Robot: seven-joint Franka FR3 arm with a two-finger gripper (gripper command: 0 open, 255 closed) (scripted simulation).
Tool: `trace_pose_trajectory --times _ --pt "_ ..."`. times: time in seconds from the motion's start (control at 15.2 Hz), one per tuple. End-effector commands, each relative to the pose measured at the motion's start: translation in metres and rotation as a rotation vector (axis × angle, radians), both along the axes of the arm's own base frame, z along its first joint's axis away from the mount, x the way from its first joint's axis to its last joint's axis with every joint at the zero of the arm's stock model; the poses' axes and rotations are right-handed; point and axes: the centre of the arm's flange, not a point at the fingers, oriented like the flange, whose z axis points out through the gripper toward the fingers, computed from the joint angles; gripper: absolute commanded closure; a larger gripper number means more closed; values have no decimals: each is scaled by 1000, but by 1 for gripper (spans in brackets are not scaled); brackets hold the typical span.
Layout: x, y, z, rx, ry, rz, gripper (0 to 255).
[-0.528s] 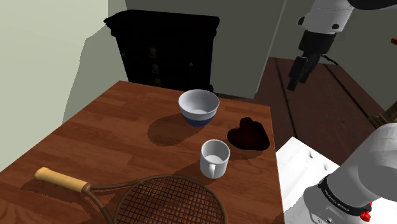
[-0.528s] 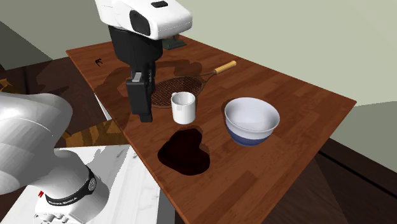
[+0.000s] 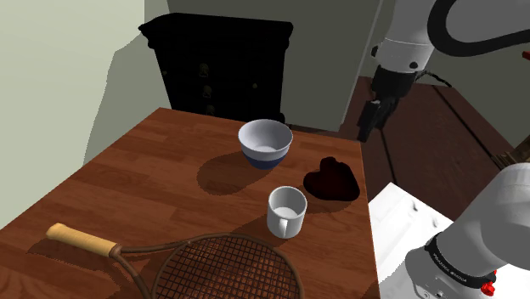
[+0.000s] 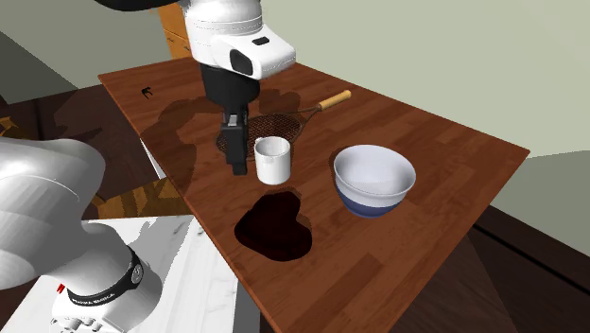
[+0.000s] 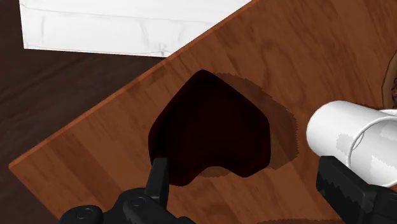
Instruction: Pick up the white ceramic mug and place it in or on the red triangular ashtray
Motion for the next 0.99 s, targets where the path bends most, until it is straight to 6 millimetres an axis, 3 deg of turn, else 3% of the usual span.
trace_pose_trajectory --times 0.0,0.92 --pt "5 24 -16 -5 -8 4 0" --pt "36 175 -124 -47 -58 40 0"
